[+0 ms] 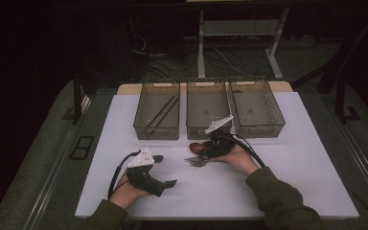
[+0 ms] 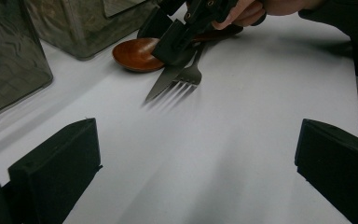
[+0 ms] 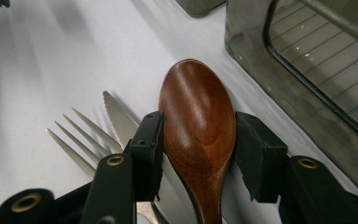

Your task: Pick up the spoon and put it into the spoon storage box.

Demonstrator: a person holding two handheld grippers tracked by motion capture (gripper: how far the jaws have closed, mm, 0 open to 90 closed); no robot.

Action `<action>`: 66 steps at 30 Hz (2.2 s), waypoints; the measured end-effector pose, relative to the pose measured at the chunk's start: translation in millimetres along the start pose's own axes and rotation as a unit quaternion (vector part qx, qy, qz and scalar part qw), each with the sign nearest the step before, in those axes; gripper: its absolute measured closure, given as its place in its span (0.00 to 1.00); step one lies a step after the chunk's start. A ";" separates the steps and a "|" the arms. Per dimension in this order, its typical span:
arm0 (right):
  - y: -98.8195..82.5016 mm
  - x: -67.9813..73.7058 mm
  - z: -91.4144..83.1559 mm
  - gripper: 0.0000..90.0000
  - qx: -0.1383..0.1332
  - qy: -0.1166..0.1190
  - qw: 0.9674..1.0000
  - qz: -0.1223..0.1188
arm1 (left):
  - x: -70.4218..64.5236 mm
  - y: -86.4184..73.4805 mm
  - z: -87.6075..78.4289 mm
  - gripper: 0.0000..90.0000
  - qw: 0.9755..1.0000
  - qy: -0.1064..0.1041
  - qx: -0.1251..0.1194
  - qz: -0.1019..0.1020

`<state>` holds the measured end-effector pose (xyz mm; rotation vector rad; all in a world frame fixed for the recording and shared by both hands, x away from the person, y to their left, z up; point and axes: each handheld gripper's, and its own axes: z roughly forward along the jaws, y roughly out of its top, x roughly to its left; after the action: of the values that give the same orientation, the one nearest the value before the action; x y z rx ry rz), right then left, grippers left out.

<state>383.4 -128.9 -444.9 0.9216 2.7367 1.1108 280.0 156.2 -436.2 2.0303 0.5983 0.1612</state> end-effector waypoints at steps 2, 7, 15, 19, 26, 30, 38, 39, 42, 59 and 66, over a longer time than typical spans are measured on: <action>0.2 0.5 -1.0 0.72 -0.002 -0.003 1.000 -0.004 | 0.0 0.0 -0.1 0.00 1.000 0.000 0.002 0.001; -0.3 -0.7 -1.8 0.78 0.000 -0.003 1.000 -0.008 | 0.1 -0.1 -0.1 0.00 1.000 0.001 0.000 0.001; 1.4 1.3 -7.1 0.91 -0.018 -0.003 1.000 -0.014 | 0.1 0.1 -0.2 0.00 1.000 0.002 0.001 0.001; 2.3 3.2 -9.5 0.93 -0.021 -0.002 1.000 -0.019 | -0.1 0.1 -0.2 0.00 1.000 0.002 0.001 0.001; 2.7 3.9 -12.1 0.94 -0.022 0.000 1.000 -0.018 | -0.3 0.2 -0.7 0.00 1.000 0.001 -0.003 0.000; 3.1 4.6 -14.0 0.94 -0.024 0.002 1.000 -0.018 | -0.5 0.3 -0.9 0.00 1.000 0.000 -0.004 0.001; 7.1 5.2 -24.0 0.94 -0.028 -0.002 0.999 -0.020 | -0.5 0.5 -1.3 0.00 1.000 0.000 -0.005 -0.001; 8.1 5.7 -26.0 0.94 -0.031 -0.003 0.999 -0.021 | -0.5 0.6 -1.5 0.00 1.000 0.000 -0.006 0.000; 12.0 7.1 -33.7 0.94 -0.040 -0.005 0.999 -0.022 | -0.2 0.7 -1.7 0.00 1.000 0.000 -0.007 -0.001; 46.9 -10.8 -76.6 0.94 -0.079 -0.042 0.996 -0.006 | 0.5 0.8 -2.3 0.00 1.000 -0.002 -0.010 -0.001; 63.5 -28.0 -81.5 0.94 -0.088 -0.059 0.994 0.011 | 0.1 1.0 -2.3 0.00 1.000 -0.004 -0.011 -0.001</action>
<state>417.9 -158.8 -348.1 0.9624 2.4943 1.2359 279.6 157.7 -434.2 2.0078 0.5919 0.1580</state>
